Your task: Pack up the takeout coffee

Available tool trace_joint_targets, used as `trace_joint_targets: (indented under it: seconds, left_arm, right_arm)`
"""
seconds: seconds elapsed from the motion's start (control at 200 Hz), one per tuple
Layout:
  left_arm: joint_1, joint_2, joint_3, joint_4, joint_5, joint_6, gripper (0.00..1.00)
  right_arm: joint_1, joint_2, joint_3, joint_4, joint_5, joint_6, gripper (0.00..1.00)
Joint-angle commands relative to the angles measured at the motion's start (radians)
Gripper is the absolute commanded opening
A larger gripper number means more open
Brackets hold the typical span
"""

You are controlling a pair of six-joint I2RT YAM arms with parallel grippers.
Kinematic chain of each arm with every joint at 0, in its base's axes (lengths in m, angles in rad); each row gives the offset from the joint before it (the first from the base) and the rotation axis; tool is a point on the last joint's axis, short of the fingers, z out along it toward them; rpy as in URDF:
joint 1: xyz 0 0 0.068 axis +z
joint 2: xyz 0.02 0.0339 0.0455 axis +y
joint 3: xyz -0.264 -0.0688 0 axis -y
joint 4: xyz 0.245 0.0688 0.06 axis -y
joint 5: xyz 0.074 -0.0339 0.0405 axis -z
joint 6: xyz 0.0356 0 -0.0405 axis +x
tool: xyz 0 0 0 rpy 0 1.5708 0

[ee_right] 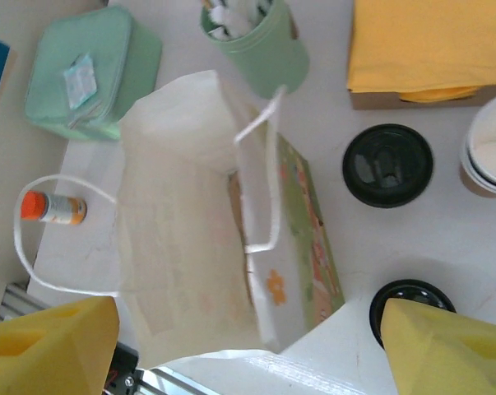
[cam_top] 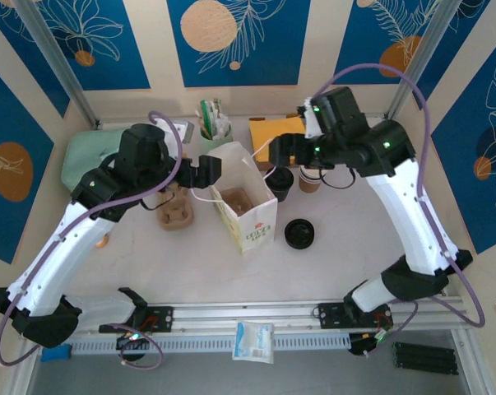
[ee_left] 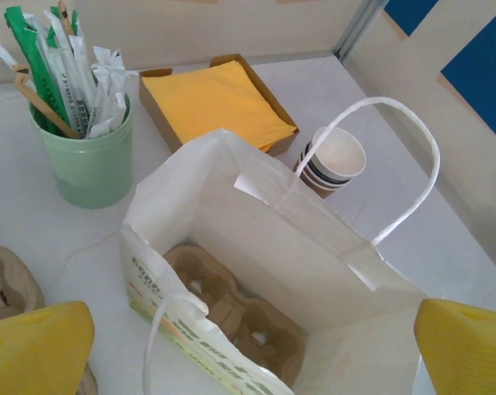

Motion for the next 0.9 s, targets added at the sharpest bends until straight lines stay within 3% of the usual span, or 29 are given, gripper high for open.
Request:
trace_joint_targets:
  seconds: [0.0,0.22,0.67,0.765,0.89]
  left_arm:
    - [-0.011,0.02,0.047,-0.029,0.024,0.023,0.99]
    - [-0.009,0.064,0.061,-0.08,-0.005,0.03,0.99]
    - [0.038,0.079,-0.017,-0.127,-0.069,0.05,1.0]
    - [0.057,0.075,-0.051,-0.106,-0.059,0.054,0.93]
    - [0.076,0.075,-0.081,-0.08,-0.048,0.055,0.76]
  right_arm:
    - [-0.097,-0.047,-0.08,0.042,-0.126,0.02,0.82]
    - [-0.253,-0.071,-0.243,0.075,-0.225,-0.009,0.81]
    - [-0.272,0.011,-0.448,0.169,-0.16,-0.048,0.73]
    - [-0.273,0.023,-0.46,0.184,-0.167,-0.046,0.73]
    - [-0.271,0.036,-0.472,0.201,-0.172,-0.043,0.73]
